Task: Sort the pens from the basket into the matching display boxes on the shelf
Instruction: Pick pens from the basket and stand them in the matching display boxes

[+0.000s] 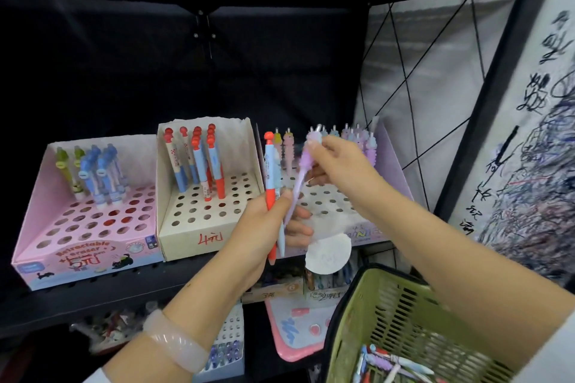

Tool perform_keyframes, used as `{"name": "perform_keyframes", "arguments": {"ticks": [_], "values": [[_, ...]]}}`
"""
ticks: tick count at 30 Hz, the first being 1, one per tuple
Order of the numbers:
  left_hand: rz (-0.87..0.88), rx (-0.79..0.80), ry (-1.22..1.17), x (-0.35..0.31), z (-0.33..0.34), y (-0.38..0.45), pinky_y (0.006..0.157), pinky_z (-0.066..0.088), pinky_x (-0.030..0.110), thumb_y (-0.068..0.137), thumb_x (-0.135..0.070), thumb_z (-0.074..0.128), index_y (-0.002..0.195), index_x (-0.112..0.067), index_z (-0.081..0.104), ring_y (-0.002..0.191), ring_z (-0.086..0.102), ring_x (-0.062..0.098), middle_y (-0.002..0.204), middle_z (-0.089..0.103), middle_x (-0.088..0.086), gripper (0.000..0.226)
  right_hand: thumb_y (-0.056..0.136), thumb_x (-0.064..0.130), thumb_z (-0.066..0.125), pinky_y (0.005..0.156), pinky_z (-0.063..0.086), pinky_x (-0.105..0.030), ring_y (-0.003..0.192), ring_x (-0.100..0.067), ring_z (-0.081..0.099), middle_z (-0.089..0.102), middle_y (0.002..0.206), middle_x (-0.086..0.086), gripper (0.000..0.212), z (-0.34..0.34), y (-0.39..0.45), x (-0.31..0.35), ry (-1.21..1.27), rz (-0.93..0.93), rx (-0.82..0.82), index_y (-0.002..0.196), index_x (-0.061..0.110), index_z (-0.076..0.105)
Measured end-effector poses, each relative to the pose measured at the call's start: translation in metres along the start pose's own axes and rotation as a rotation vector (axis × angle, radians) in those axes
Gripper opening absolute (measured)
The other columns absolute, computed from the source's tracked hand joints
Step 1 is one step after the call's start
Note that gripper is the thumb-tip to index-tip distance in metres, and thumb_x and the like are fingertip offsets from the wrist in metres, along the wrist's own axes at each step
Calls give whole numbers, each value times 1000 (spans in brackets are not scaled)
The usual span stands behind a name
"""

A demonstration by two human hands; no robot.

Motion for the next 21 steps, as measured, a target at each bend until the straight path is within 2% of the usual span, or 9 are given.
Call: {"name": "perform_keyframes", "arguments": {"ticks": [3, 5, 8, 9, 11, 13, 17, 21], "values": [[-14, -10, 119, -2, -1, 1, 37, 40, 19, 99, -29, 40, 104, -14, 59, 36, 47, 11, 59, 62, 0, 25, 98, 24, 45, 54, 53, -17, 50, -5, 61, 65, 63, 4, 22, -62, 5, 1, 34, -7, -288, 78, 17, 54], [-29, -35, 156, -2, -5, 4, 34, 30, 16, 99, -28, 41, 103, -15, 58, 34, 35, 8, 56, 53, 0, 22, 97, 24, 46, 54, 51, -17, 50, -2, 60, 63, 69, -1, 17, -97, 4, 0, -123, -55, -410, 81, 19, 51], [-30, -45, 173, -4, -4, 5, 33, 26, 16, 98, -27, 41, 96, -11, 51, 34, 31, 5, 51, 47, -5, 19, 97, 26, 47, 55, 43, -17, 54, 0, 57, 60, 70, 0, 15, -123, 3, -4, -451, -93, -483, 91, 13, 50], [-24, -49, 188, -4, -3, 4, 33, 26, 15, 99, -28, 41, 93, -12, 47, 34, 31, 5, 50, 48, -6, 18, 97, 26, 47, 55, 42, -18, 58, -2, 57, 60, 72, -1, 16, -126, 4, -8, -525, -85, -478, 95, 10, 51], [-9, -82, 202, -3, -4, 4, 34, 28, 16, 99, -28, 40, 93, -16, 44, 35, 33, 6, 61, 52, -2, 14, 97, 26, 46, 66, 49, -32, 73, -21, 62, 65, 82, -11, 20, -124, 9, -22, -608, -25, -406, 101, 7, 51], [1, -118, 193, -2, -7, 4, 35, 29, 17, 99, -25, 39, 94, -17, 44, 37, 34, 7, 70, 55, 3, 10, 98, 25, 44, 73, 51, -39, 80, -32, 63, 66, 88, -18, 16, -116, 13, -34, -638, 23, -309, 99, 10, 49], [13, -134, 137, -4, -9, 5, 35, 29, 17, 99, -17, 39, 95, -13, 47, 38, 36, 9, 70, 59, 4, 10, 97, 22, 44, 68, 50, -33, 75, -30, 65, 66, 87, -16, 18, -108, 22, -35, -692, 12, -258, 104, 7, 51], [31, -145, 152, -5, -9, 3, 39, 34, 18, 98, -13, 39, 97, -12, 52, 41, 40, 9, 68, 61, 1, 13, 97, 25, 44, 63, 43, -32, 75, -28, 58, 64, 89, -17, 28, -92, 23, -62, -974, 140, -72, 111, 1, 48]]}}
Point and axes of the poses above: each hand's wrist, its own y-axis towards the middle knuckle, its own z-axis out of the palm, x = y × z, the point moved 8 cm from there along y, towards the middle knuckle
